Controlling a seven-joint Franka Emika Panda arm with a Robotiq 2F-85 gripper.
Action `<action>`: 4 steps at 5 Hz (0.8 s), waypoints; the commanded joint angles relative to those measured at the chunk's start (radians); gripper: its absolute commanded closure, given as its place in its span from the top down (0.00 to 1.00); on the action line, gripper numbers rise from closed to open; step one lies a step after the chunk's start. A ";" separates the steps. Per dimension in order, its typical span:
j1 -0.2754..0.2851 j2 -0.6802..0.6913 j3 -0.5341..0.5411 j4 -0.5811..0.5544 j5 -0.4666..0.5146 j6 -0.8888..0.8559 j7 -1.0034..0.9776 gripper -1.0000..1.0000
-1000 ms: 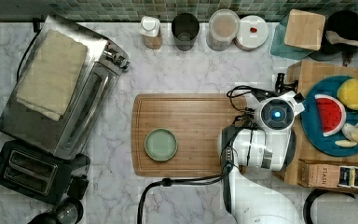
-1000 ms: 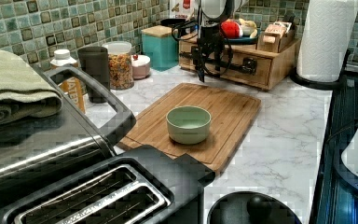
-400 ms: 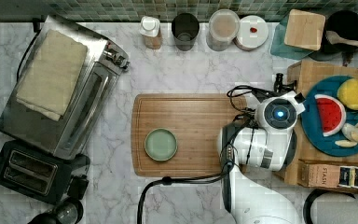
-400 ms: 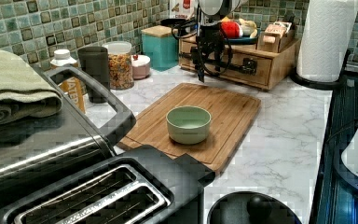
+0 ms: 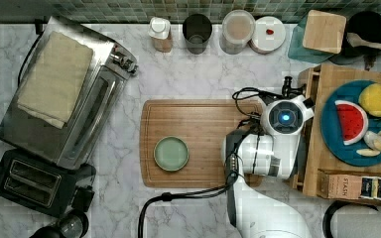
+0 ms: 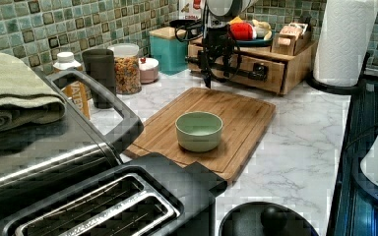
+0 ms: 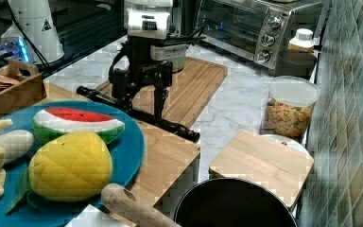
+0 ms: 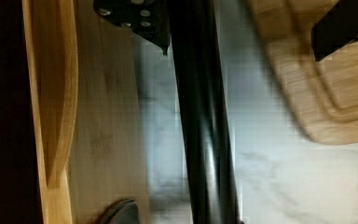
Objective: Open the drawer.
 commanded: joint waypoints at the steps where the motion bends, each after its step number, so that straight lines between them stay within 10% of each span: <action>1: 0.178 -0.047 0.198 0.063 0.074 -0.163 0.120 1.00; 4: 0.244 -0.030 0.197 0.137 0.127 -0.231 0.266 1.00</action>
